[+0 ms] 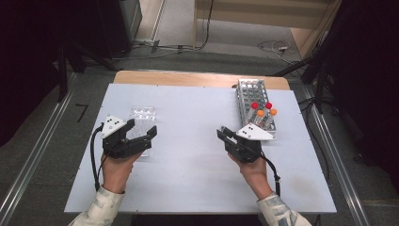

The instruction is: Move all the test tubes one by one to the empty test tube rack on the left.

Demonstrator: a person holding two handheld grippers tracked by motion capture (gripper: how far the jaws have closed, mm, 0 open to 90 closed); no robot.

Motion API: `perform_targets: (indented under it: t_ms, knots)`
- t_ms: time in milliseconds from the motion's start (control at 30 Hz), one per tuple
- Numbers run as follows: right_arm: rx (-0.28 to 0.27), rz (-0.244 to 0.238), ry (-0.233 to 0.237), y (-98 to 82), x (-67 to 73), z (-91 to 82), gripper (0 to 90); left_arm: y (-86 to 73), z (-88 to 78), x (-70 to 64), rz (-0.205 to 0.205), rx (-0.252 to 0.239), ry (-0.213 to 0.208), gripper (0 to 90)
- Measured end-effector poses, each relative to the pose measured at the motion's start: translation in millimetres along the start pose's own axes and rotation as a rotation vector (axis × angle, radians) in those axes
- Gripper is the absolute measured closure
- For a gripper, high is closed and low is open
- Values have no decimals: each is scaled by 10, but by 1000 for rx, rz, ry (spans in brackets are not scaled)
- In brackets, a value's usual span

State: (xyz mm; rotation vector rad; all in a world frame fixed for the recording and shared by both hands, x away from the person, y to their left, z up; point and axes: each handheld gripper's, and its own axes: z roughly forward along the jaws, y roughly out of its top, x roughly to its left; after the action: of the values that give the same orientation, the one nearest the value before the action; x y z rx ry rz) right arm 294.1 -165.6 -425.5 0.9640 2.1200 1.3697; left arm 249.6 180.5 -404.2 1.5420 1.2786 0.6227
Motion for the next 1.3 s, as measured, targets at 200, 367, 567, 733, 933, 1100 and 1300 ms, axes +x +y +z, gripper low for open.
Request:
perform_targets:
  t_ms: [200,367,567,733,933,1100,1300]
  knots:
    - [13,-8,31,-4,109,72,736,14,-19,-44,5,-8,-15,176]
    - [17,-25,53,-2,206,104,736,24,-35,-74,9,-12,-23,176]
    - [23,-37,76,-11,294,125,736,18,-24,-136,21,-8,-35,176]
    - [36,-52,96,-34,381,173,736,6,4,-241,40,2,-62,177]
    - [45,-62,112,-50,470,229,736,-29,56,-395,65,17,-97,177]
    - [45,-77,134,-54,553,279,736,-47,116,-538,85,29,-133,185]
    - [49,-89,155,-55,636,307,736,-98,202,-717,132,56,-189,253]
